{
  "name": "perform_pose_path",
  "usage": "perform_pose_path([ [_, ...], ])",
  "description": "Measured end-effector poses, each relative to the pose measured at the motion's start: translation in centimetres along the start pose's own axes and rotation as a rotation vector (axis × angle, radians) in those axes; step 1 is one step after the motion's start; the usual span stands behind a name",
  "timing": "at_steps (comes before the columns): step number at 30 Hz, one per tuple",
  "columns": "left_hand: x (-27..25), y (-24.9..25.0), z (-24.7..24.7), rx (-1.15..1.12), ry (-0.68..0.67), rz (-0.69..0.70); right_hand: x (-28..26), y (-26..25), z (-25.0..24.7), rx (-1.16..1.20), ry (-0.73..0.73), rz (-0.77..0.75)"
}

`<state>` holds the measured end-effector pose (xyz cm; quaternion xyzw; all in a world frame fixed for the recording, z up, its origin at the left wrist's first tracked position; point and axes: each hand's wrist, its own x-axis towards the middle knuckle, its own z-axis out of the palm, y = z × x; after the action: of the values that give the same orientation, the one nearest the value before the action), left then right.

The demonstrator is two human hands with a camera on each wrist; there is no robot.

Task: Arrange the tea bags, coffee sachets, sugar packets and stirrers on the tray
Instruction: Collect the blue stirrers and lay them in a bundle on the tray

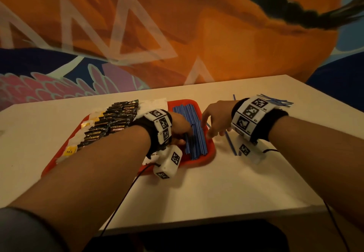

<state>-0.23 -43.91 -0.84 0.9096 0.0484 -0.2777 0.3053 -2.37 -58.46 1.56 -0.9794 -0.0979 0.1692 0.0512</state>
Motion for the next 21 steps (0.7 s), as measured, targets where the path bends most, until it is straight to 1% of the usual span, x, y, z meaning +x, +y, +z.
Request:
perform_pose_path([
  [7, 0.0, -0.1, 0.0, 0.066, 0.01, -0.017, 0.2, -0.4, 0.6, -0.069, -0.008, -0.033],
  [10, -0.2, 0.0, -0.1, 0.152, 0.027, -0.034, 0.2, -0.4, 0.7, -0.142, 0.036, -0.052],
  [14, -0.8, 0.3, 0.0, 0.241, 0.065, -0.02, 0.3, -0.4, 0.9, -0.148, 0.081, -0.079],
  [16, -1.1, 0.4, 0.0, 0.308, 0.084, 0.019, 0.5, -0.6, 1.3, -0.151, 0.058, -0.095],
  [18, -1.3, 0.5, -0.2, 0.455, 0.13, 0.1, 0.6, -0.8, 1.7, -0.175, 0.037, -0.104],
  [21, -1.9, 0.9, -0.4, 0.675, 0.311, 0.27, 0.9, -1.0, 1.9, -0.183, 0.05, -0.105],
])
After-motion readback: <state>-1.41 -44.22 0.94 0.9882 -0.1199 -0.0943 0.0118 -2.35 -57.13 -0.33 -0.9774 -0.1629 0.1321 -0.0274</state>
